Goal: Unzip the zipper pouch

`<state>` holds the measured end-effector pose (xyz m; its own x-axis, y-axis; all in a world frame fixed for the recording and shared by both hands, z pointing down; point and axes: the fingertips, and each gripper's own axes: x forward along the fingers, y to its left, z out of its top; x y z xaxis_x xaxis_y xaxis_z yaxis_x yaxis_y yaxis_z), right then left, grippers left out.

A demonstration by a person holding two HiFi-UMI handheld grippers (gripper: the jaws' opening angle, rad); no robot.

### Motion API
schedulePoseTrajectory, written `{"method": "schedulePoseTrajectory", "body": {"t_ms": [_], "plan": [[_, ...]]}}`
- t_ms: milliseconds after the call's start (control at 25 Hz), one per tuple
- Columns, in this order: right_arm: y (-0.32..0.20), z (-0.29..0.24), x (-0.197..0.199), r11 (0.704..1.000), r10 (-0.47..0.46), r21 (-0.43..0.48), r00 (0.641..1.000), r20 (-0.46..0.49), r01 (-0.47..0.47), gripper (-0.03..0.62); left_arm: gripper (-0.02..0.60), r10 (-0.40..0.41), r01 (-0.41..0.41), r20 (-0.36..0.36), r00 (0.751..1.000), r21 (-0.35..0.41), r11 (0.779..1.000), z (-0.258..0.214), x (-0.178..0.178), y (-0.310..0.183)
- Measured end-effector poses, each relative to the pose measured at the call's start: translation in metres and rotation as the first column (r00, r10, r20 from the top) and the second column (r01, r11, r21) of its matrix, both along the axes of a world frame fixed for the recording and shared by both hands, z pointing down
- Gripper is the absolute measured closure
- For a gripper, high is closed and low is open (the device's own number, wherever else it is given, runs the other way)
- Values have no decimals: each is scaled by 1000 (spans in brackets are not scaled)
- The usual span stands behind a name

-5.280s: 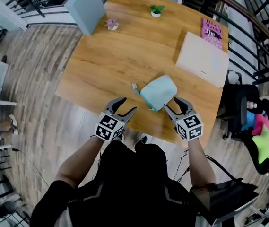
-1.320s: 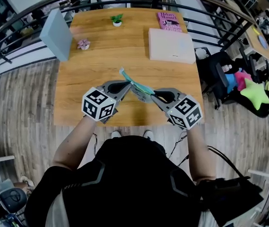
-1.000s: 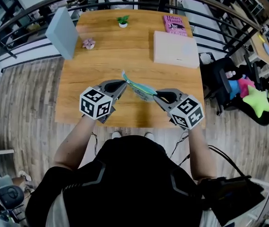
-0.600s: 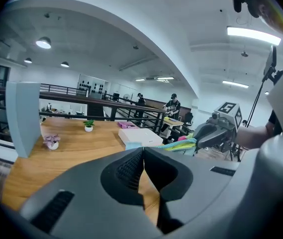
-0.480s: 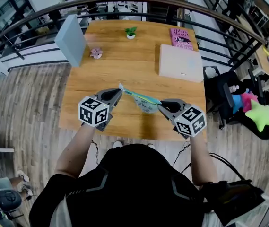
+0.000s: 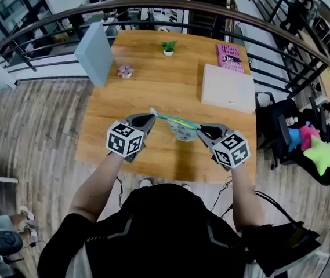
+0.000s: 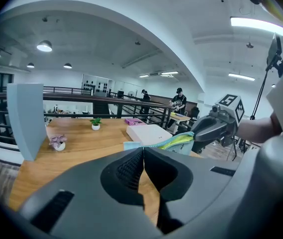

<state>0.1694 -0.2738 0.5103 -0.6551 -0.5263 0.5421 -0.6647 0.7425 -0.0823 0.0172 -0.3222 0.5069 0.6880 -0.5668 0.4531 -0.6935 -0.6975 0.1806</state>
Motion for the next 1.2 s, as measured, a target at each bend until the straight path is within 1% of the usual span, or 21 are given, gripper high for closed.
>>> {"method": "schedulePoseTrajectory", "body": {"t_ms": [160, 320, 440, 520, 600, 680, 720, 840, 1000, 1200], "plan": [[-24, 17, -9, 1000, 8, -7, 1000, -14, -8, 542, 551, -9, 7, 59, 998, 23, 1000, 13, -8, -20], [-51, 36, -15, 999, 31, -19, 999, -22, -32, 542, 551, -11, 10, 121, 993, 8, 1000, 37, -14, -41], [-66, 63, -19, 998, 43, -42, 998, -38, -45, 542, 551, -20, 21, 154, 988, -9, 1000, 59, -18, -55], [-69, 86, -18, 996, 56, -67, 997, -56, -60, 542, 551, -5, 12, 167, 986, -41, 999, 79, -17, -56], [-69, 107, -15, 992, 71, -97, 996, -62, -77, 542, 551, 40, -23, 176, 984, -97, 995, 104, -15, -51], [-64, 124, -17, 988, 72, -132, 996, -58, -79, 540, 551, 85, -55, 210, 974, -144, 988, 127, -16, -44], [-59, 132, -20, 986, 64, -150, 996, -57, -72, 540, 551, 94, -58, 228, 969, -162, 985, 137, -19, -40], [-37, 156, -30, 978, 34, -203, 998, -58, -45, 540, 551, 91, -37, 253, 963, -211, 977, 160, -28, -23], [-25, 178, -39, 966, 16, -256, 998, -67, -33, 540, 551, 112, -38, 279, 954, -257, 966, 182, -37, -8], [1, 203, -52, 934, 13, -355, 998, -59, -33, 540, 551, 134, -28, 303, 944, -331, 943, 211, -49, 19]]}}
